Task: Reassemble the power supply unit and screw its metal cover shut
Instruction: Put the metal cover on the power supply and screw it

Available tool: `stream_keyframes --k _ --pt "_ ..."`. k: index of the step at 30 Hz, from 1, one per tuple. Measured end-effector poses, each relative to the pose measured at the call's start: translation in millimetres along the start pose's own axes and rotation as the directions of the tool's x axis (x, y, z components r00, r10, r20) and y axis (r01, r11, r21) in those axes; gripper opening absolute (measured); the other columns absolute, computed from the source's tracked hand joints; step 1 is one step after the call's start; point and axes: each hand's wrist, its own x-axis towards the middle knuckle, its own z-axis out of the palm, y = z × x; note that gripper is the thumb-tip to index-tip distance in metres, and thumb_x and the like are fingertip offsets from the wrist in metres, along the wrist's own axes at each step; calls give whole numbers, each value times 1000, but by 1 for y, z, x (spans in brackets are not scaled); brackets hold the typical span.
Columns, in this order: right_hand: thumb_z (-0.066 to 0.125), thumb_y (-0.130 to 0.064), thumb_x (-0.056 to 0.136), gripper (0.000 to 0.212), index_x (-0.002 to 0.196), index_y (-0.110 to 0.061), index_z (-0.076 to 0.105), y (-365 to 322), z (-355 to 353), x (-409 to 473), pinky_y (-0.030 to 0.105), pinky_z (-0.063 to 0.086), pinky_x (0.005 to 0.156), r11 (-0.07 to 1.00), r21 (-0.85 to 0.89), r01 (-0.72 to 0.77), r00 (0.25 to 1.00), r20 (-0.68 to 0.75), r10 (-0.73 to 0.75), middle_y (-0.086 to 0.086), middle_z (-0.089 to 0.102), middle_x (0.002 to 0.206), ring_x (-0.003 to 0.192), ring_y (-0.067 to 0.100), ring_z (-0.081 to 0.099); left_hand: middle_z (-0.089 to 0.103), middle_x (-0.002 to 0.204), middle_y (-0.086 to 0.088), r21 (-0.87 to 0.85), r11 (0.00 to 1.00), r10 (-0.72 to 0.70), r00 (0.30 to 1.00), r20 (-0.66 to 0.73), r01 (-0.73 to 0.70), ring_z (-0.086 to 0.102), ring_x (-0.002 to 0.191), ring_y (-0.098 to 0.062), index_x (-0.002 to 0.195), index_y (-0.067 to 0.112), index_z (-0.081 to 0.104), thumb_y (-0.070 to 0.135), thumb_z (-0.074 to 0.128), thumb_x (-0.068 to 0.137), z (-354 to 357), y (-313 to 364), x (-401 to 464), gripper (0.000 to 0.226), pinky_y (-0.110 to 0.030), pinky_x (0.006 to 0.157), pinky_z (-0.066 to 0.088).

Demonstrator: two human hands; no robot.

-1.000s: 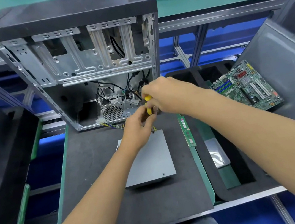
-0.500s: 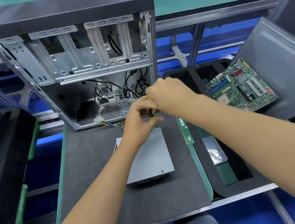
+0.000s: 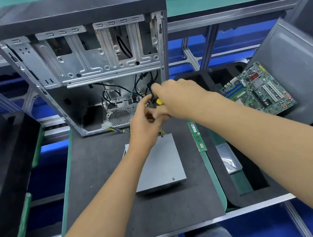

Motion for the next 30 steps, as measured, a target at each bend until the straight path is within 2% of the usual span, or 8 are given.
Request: stream_keyframes --k 4,7,9,13,16,19,22,30 --pt "57 -6 92 28 117 -19 54 4 -7 1 32 37 64 988 40 149 984 90 -152 3 46 106 95 29 55 63 79 29 46 996 72 985 154 -80 60 78 7 135 26 44 3 61 93 -6 -3 -3 51 -11 71 45" --pt "46 -18 100 10 98 -13 55 -1 0 0 36 40 66 978 -170 121 993 9 -121 4 46 85 88 29 55 61 106 27 19 999 33 988 153 -36 58 94 9 139 42 38 8 73 87 -1 1 -4 71 -13 79 48" --pt "46 -31 102 25 85 -14 46 -1 4 -2 36 37 64 990 -144 -12 998 -66 3 1 31 70 84 30 54 63 114 12 33 999 -24 996 87 22 60 96 0 137 35 46 13 83 77 2 2 -4 74 -20 83 52" --pt "62 -33 93 26 110 -17 51 -1 8 -6 38 37 65 999 48 2 1000 0 -2 0 40 88 85 28 50 67 88 14 83 996 6 998 66 -12 62 79 -9 127 32 50 9 72 87 -2 -3 -4 51 -19 66 50" --pt "56 -6 92 36 125 -21 51 -1 5 -9 38 38 66 989 109 103 993 50 -109 3 46 102 88 29 51 69 98 -3 84 996 14 985 175 -29 65 92 -19 131 28 47 3 63 92 -8 -1 -6 49 -39 83 55" --pt "56 0 89 39 123 -18 53 -1 4 -6 35 40 63 996 50 75 997 5 -76 4 48 99 90 29 51 64 91 18 50 999 4 986 164 -12 63 83 -7 127 37 47 10 75 86 -3 5 -8 56 -26 76 54" --pt "62 -9 89 36 122 -18 51 2 7 -2 30 33 57 996 58 73 997 17 -74 2 43 94 82 23 46 60 81 7 26 999 -29 1000 3 29 60 71 -6 111 51 47 10 83 77 -1 8 -7 64 -22 70 52" --pt "69 -34 90 19 92 -17 63 13 61 -27 28 44 68 758 652 17 983 -150 107 -5 59 81 74 9 54 72 83 13 56 997 44 999 -3 -43 65 80 2 144 21 44 1 75 80 -5 8 -24 74 -23 80 55"
